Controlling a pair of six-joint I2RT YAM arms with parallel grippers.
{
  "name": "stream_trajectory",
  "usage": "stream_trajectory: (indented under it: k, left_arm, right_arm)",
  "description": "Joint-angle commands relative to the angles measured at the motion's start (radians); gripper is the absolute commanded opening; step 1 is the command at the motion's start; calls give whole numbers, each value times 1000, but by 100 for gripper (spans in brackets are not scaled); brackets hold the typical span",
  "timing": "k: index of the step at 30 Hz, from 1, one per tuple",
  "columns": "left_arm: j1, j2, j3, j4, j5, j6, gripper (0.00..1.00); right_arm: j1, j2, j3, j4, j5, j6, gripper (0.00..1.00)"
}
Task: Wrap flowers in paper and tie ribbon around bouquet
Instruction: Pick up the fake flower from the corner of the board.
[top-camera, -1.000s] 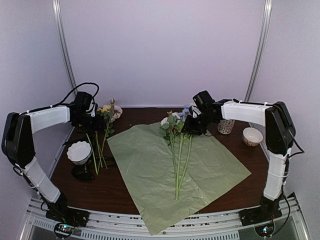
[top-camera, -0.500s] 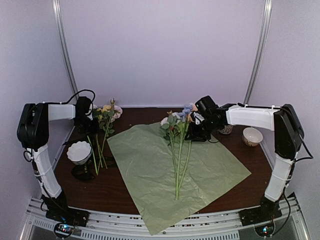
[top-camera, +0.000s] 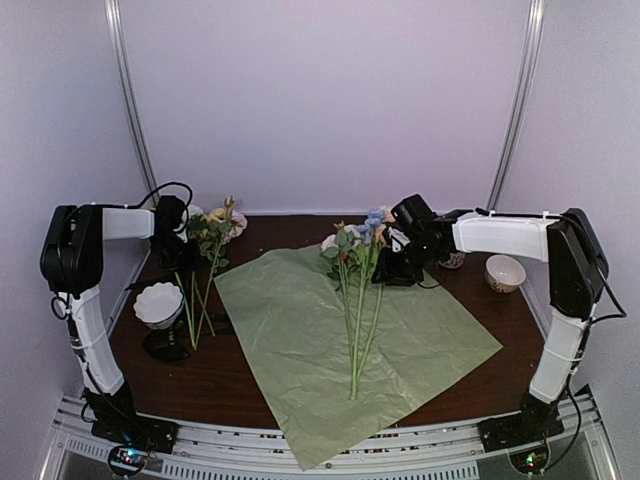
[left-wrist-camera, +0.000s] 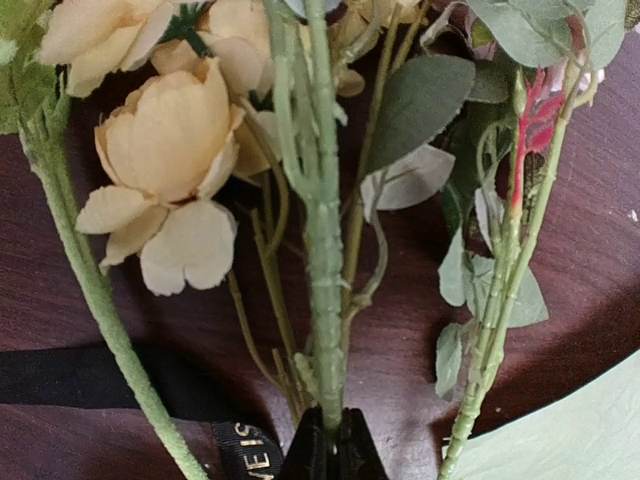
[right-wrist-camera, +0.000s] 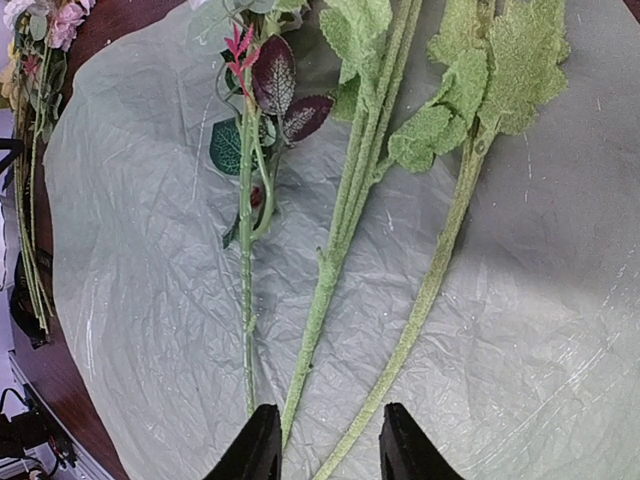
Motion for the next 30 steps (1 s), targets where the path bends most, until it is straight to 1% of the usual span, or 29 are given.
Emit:
stream_trajectory:
  k: [1, 6, 11, 15, 18, 19, 20, 22, 25, 27, 30]
  left_arm:
    - [9, -24, -6, 27, -6, -6, 0]
    - [10, -154, -73, 105, -13, -37, 0]
    - [10, -353, -174, 236, 26, -51, 0]
    - [9, -516, -257, 336, 63, -59, 0]
    - [9, -581, -251, 309, 61, -37, 0]
    - [8, -601, -254, 309, 81, -30, 0]
    - [3, -642, -269, 337, 140, -25, 0]
    - [-39, -716, -304, 422, 205, 3, 0]
    - [-161, -805, -324, 511, 307, 82, 0]
    - [-251, -842, -333, 578, 386, 113, 0]
    - [-377, -878, -360, 710, 504, 115, 0]
  right_arm:
    - [4, -43, -14, 12, 5, -18, 36]
    - [4, -58, -15, 8, 5, -18, 36]
    - [6, -102, -14, 22, -16, -27, 36]
    - [10, -149, -14, 68, -62, -35, 36]
    - [12, -180, 0, 80, -73, -36, 36]
    - [14, -189, 7, 85, -88, -40, 36]
    - [17, -203, 7, 99, -104, -42, 36]
    - [27, -235, 3, 155, -154, -46, 35]
    - [63, -290, 18, 262, -232, -53, 35]
    - [113, -318, 38, 363, -280, -69, 35]
    - [196, -342, 77, 490, -310, -88, 35]
